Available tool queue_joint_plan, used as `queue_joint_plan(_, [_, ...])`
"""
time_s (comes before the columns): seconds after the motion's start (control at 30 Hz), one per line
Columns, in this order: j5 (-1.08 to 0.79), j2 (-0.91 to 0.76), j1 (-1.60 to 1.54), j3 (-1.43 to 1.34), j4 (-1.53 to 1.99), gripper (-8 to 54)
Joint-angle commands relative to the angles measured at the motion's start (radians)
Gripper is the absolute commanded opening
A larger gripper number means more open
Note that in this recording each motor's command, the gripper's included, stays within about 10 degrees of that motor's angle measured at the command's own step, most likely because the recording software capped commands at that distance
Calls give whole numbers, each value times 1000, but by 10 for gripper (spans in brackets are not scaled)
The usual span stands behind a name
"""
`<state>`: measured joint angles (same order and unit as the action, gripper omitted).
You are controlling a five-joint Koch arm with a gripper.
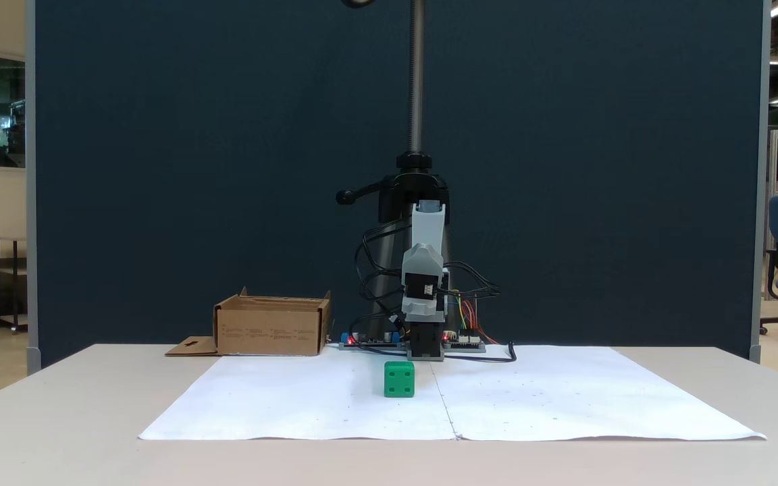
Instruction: Grasp a green dice and put it in the bin.
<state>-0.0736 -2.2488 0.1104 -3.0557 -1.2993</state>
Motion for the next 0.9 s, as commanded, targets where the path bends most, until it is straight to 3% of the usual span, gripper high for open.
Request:
queue_joint_plan(0.0, [-35, -103, -121, -71, 158, 432])
queue_joint_plan(0.87, [-40, -107, -123, -72, 123, 434])
